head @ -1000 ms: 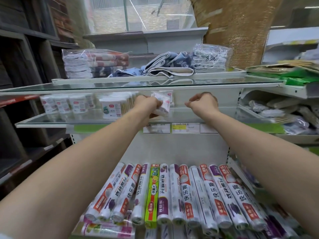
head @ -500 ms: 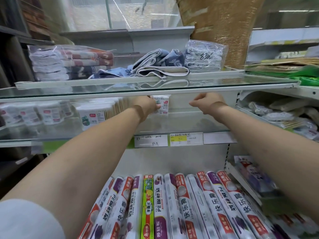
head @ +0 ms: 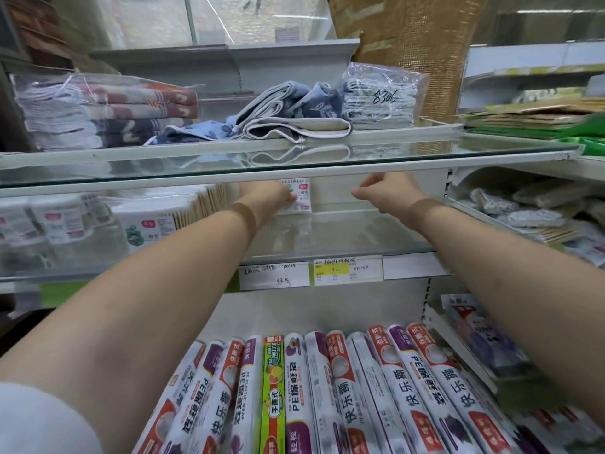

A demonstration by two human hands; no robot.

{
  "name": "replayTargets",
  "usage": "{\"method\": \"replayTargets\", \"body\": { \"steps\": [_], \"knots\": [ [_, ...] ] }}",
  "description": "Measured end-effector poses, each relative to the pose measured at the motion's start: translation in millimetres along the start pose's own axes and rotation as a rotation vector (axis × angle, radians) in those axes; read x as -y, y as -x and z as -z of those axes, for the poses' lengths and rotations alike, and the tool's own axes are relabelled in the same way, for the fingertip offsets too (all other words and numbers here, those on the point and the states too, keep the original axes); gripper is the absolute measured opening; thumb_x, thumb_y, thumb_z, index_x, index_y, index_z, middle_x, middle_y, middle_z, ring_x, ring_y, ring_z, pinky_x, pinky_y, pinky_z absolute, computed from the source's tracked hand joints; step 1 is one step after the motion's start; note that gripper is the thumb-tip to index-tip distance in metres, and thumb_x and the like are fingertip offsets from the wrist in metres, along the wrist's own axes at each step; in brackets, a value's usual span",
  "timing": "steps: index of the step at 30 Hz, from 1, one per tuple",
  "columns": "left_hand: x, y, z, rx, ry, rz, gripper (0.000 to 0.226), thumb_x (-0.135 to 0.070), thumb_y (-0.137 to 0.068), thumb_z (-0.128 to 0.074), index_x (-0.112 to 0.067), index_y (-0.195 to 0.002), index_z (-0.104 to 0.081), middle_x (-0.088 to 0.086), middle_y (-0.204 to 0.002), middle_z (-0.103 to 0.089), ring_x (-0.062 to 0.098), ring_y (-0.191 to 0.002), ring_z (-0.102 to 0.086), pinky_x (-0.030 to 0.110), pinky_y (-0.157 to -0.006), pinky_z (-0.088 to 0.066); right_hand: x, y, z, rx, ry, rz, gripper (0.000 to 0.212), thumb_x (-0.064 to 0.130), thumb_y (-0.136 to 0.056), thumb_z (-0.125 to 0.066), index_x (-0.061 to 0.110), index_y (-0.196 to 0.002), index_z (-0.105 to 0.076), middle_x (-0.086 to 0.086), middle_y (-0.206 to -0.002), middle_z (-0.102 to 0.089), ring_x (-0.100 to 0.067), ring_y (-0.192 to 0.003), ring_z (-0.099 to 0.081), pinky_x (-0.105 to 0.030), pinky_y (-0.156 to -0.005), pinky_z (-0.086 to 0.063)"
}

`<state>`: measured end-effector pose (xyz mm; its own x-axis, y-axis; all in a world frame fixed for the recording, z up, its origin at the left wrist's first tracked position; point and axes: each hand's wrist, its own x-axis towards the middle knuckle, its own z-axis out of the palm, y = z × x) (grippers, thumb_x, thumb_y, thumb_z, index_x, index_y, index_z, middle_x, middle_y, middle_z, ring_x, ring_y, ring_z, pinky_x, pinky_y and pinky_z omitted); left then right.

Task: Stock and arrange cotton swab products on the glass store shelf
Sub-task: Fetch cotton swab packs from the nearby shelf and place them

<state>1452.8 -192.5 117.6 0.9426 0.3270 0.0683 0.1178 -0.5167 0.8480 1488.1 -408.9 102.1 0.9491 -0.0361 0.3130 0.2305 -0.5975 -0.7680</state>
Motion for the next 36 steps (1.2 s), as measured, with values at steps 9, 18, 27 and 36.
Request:
{"method": "replayTargets", "body": {
  "steps": [9,18,27,36],
  "knots": [
    [0,38,15,-0.125,-0.146,-0.066,0.051,-0.037,-0.096,-0.067,-0.002,-0.132,-0.058,0.014,-0.142,-0.057,0.030,-0.129,-0.054,0.037,-0.107,-0.043,11,33,20,0.077,0.284,0.087,0.051,0.046,-0.087,-0.070,0.020,-0.130,-0.062,-0.003,-0.129,-0.063,-0.026,-0.120,-0.058,-0.036,-0.106,-0.044],
    [-2,102,13,-0.194,-0.363,-0.200,0.048,-0.045,-0.097,-0.061,-0.013,-0.133,-0.058,0.012,-0.133,-0.061,0.031,-0.123,-0.056,0.031,-0.099,-0.044,10,82,49,0.127,0.393,0.125,0.054,0.052,-0.090,-0.063,0.022,-0.135,-0.057,-0.006,-0.138,-0.059,-0.027,-0.126,-0.054,-0.037,-0.106,-0.044],
    [-27,154,-35,-0.127,-0.381,-0.487,0.048,-0.046,-0.090,-0.062,-0.017,-0.128,-0.065,0.011,-0.129,-0.067,0.035,-0.119,-0.060,0.038,-0.101,-0.048,-21,160,105,-0.100,0.560,0.121,0.051,0.052,-0.087,-0.062,0.024,-0.130,-0.063,-0.014,-0.130,-0.060,-0.037,-0.126,-0.047,-0.043,-0.104,-0.043],
    [-58,215,-109,0.031,-0.332,-0.718,0.047,-0.043,-0.091,-0.065,-0.016,-0.130,-0.064,0.012,-0.134,-0.063,0.033,-0.128,-0.052,0.043,-0.107,-0.044,-70,229,181,-0.200,0.643,-0.060,0.043,0.048,-0.088,-0.061,0.024,-0.124,-0.064,-0.008,-0.128,-0.061,-0.034,-0.123,-0.049,-0.044,-0.097,-0.046]
  ]
}}
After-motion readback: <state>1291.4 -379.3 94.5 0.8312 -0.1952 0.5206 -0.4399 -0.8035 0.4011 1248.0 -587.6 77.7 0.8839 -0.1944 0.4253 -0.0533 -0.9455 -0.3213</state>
